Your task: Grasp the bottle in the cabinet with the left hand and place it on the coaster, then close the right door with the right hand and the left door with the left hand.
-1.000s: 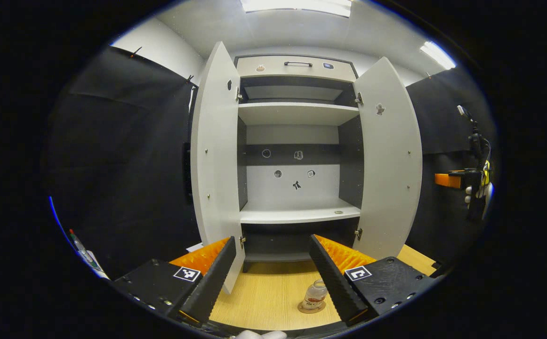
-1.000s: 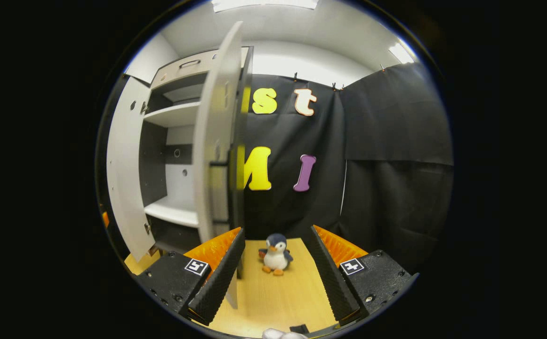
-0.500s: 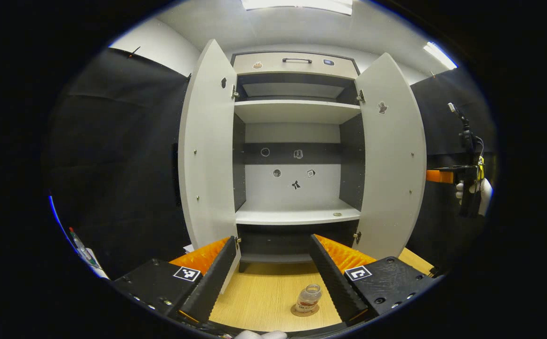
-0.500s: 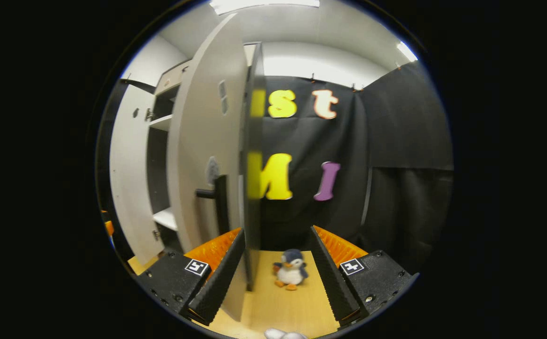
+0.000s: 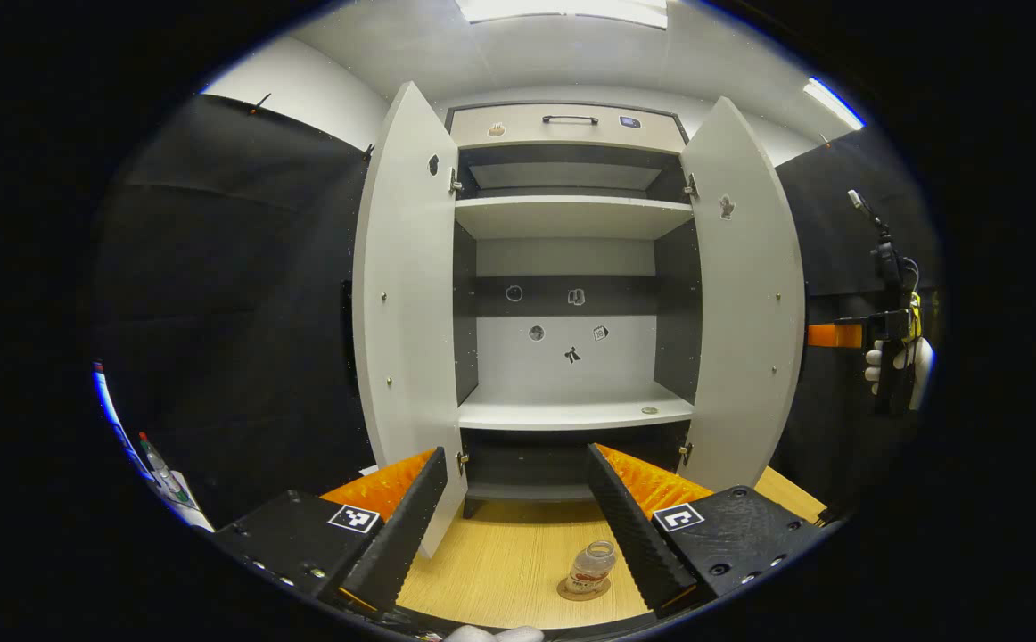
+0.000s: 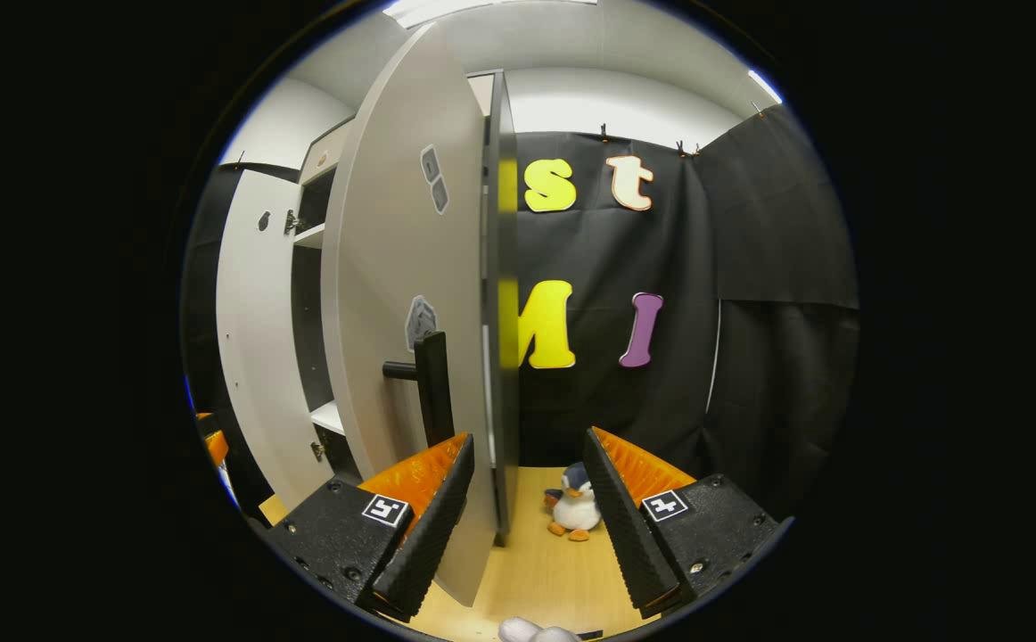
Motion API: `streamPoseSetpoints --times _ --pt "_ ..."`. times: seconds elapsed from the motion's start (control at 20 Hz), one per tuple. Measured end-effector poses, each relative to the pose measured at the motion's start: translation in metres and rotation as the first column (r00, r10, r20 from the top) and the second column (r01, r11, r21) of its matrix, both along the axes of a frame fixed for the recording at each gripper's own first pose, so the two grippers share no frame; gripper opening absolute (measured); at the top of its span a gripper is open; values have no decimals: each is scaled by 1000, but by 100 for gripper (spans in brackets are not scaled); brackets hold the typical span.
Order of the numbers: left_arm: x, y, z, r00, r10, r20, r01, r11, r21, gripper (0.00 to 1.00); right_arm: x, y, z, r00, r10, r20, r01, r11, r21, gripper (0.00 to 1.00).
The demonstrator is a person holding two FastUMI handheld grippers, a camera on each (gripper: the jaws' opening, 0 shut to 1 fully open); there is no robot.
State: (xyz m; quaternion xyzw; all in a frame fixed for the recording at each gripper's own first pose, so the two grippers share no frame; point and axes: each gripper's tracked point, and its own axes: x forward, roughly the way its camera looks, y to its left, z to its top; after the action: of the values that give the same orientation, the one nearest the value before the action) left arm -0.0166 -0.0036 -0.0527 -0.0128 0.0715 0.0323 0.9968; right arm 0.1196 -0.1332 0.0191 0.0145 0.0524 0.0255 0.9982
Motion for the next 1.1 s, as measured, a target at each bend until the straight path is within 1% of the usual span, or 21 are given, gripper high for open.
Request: streamPoseSetpoints --times 0.05,0.2,0.35,0.55,0.6,0.65,0.85,1.1 --pt "-1 1 0 1000 3 0 -3 1000 -1 95 1 12 -1 1000 25 -2 -25 1000 -2 78" --pt "-7 3 2 1000 6 4 -6 1000 -3 95 5 44 -2 997 82 -6 -82 997 -5 78" --pt "-14 9 2 1000 21 2 -21 1000 6 95 11 65 -2 994 111 -6 -111 994 -10 78" --pt "-20 17 -1 999 39 -7 -39 999 7 95 13 105 -6 977 213 -22 -213 977 10 78" --pt "-21 18 -1 999 44 -11 -44 999 9 95 8 107 -6 975 221 -24 -221 975 12 78" --pt "-23 21 -3 999 49 -13 -49 999 10 95 3 109 -2 975 222 -7 -222 975 9 80" --pt "-29 38 -8 998 64 -16 -64 998 8 95 -20 109 1 976 216 17 -215 976 -37 82" --pt "-24 75 -3 996 88 3 -88 996 32 95 -59 101 -18 980 196 -7 -197 979 -49 81"
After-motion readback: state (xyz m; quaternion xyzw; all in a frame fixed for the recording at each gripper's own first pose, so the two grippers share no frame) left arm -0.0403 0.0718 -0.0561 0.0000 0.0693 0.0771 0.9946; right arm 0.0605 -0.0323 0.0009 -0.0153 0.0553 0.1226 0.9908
